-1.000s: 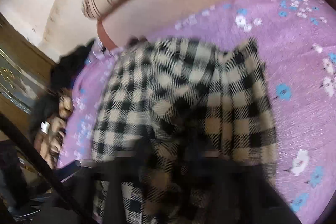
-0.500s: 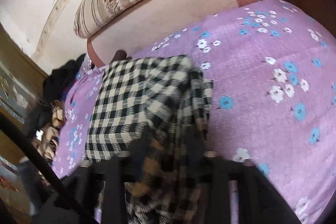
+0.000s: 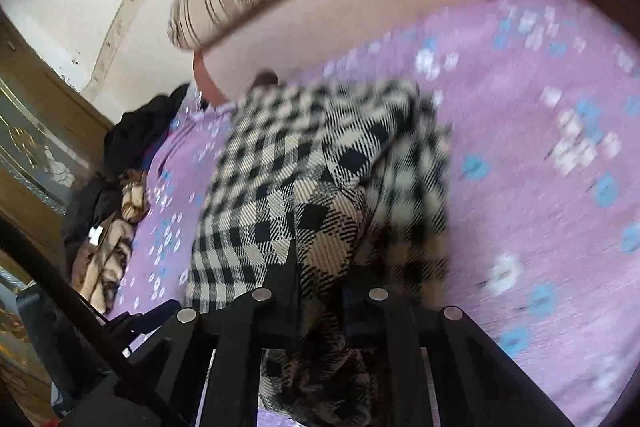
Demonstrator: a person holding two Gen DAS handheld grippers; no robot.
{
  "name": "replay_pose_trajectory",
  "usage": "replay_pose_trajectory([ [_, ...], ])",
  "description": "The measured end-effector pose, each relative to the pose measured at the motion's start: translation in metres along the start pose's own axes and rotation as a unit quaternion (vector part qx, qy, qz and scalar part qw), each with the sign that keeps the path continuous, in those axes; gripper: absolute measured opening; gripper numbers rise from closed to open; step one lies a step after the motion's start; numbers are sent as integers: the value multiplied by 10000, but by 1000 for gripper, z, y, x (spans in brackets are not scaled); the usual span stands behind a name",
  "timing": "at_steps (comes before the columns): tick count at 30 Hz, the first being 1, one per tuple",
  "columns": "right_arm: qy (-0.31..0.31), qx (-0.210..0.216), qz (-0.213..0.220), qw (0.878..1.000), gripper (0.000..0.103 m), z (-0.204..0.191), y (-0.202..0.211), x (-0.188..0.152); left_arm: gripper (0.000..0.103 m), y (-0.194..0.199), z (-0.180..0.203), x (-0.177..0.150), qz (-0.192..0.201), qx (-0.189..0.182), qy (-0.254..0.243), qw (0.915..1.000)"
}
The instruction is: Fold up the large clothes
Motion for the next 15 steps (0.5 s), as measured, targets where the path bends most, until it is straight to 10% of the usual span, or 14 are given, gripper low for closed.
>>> replay_pose_trajectory([
  [9,-667,-103,-937,9933,27,51,-21,-30,60,-48,-5,-8,-756,78,211,9969],
  [15,-843,-486,40,9952,40,74,42,-11,58,-44,-9,-6,-767,58,98,9970],
])
Point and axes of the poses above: each gripper's, at about its wrist camera, not at the fingertips, and y roughly against the way its jaws point, z to its right, x to its top, the point moved 1 cm from there along -y, roughly the way its jaws point, and after that the axes turned 11 degrees about y, right-handed, at the moved point
